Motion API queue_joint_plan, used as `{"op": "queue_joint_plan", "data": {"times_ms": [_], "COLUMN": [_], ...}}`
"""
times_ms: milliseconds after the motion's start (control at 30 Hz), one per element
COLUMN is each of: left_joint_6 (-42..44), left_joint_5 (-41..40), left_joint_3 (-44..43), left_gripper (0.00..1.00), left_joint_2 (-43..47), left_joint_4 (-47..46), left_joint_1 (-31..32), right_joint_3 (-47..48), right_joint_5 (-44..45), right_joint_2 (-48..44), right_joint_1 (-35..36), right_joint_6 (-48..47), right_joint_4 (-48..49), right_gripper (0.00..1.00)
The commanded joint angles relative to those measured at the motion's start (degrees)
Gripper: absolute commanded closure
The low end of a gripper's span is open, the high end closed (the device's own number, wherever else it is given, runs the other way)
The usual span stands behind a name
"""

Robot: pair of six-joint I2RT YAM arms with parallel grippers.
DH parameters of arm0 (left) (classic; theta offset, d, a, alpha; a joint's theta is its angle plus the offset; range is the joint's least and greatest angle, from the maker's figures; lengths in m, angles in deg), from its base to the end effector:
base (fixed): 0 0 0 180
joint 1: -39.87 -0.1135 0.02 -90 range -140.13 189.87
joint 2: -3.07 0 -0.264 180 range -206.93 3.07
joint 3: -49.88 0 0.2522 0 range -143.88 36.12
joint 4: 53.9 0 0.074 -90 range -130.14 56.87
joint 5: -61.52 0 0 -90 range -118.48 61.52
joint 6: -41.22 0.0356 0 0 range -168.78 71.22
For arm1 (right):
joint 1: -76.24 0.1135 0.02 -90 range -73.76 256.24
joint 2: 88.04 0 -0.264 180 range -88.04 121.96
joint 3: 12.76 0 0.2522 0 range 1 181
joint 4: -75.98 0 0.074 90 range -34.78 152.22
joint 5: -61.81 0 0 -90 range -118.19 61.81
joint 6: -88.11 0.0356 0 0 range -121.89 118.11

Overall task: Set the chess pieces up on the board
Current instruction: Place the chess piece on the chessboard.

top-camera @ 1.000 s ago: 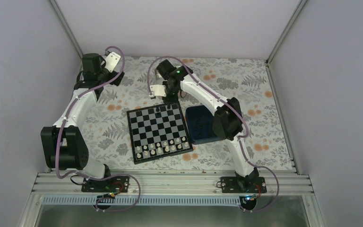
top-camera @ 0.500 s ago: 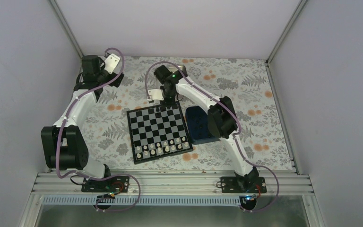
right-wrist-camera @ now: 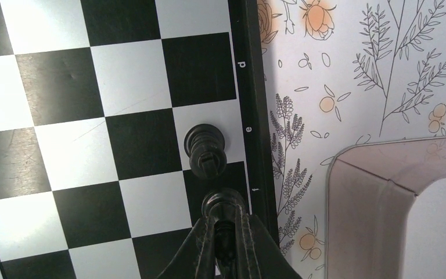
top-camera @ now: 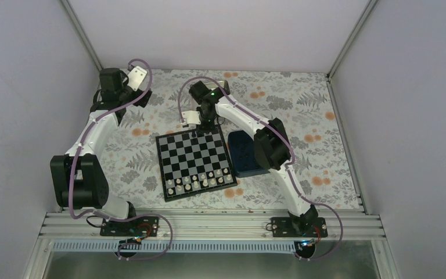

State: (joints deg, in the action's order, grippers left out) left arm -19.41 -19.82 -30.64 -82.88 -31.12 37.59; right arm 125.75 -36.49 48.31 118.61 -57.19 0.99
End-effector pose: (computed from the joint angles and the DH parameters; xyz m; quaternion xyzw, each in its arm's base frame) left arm 0.3486 0.0085 0.3014 0.2381 0.8228 0.0773 0.5103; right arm 0.3625 0.3376 0.2009 -0.7495 0.6410 0.0543 0.1560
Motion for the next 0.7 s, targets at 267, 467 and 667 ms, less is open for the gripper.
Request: {"op": "queue_joint_plan", "data": {"times_ms": [267, 467, 667], "left_joint_6": [0.4, 0.4, 0.1], "left_joint_5": [1.4, 1.5, 1.1], "left_joint_3": [0.9, 1.4, 1.4], "left_gripper": [0.0, 0.0, 0.0], "left_joint_2": [1.5, 1.6, 1.6], "left_joint_4": [-1.0, -1.0, -1.4], "left_joint_1": [-0.6, -0.9, -1.1], "right_joint_3": [-0.5, -0.5, -1.3], "right_joint_5": [-1.6, -1.2, -1.4], "right_joint_2": [1.9, 1.6, 0.8], "right_joint_1": [0.6, 0.6, 0.6], "right_joint_6": [-0.1, 0.0, 0.5], "right_joint_4": [0.5, 0.7, 1.5], "right_gripper": [0.92, 0.86, 0.65]}}
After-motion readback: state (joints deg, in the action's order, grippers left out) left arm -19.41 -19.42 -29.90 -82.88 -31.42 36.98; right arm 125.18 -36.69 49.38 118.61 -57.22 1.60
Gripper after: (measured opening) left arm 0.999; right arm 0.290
